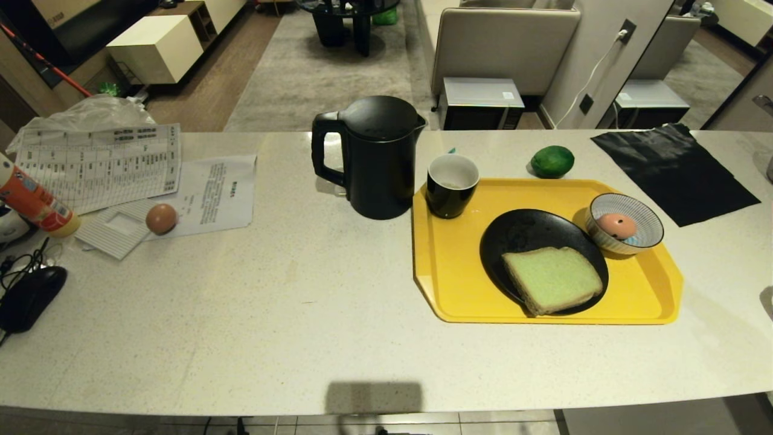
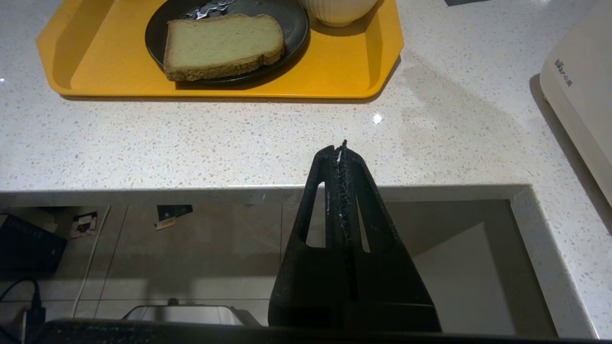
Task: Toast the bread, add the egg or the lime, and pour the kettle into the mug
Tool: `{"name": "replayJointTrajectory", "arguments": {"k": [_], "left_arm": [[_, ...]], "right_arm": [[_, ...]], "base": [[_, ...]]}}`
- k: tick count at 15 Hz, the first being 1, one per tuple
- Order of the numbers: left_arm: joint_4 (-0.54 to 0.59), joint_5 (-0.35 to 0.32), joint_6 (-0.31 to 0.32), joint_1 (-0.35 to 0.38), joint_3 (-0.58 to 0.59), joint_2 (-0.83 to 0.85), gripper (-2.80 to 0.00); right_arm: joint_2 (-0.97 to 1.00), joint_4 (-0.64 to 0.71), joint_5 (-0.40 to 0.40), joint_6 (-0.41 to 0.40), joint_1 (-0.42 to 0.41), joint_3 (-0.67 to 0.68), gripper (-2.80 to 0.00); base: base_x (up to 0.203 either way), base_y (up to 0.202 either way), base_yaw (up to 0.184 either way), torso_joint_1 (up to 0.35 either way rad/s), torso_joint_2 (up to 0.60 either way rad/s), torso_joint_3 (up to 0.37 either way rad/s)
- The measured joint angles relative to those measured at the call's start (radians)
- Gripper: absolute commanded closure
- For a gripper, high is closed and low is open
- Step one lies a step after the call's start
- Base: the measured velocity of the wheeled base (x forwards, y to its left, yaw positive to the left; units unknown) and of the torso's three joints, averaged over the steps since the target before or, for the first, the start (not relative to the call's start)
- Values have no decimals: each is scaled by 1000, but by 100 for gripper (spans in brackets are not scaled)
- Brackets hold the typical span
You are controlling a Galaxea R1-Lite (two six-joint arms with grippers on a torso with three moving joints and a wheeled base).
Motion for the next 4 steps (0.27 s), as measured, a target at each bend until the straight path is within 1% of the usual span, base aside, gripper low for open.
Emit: {"name": "replayJointTrajectory", "arguments": {"k": [4], "left_arm": [[0, 0, 0, 0, 0, 0, 0]], "right_arm": [[0, 0, -1, 3, 0, 0, 0]], "base": [[0, 0, 0, 0, 0, 0]]}}
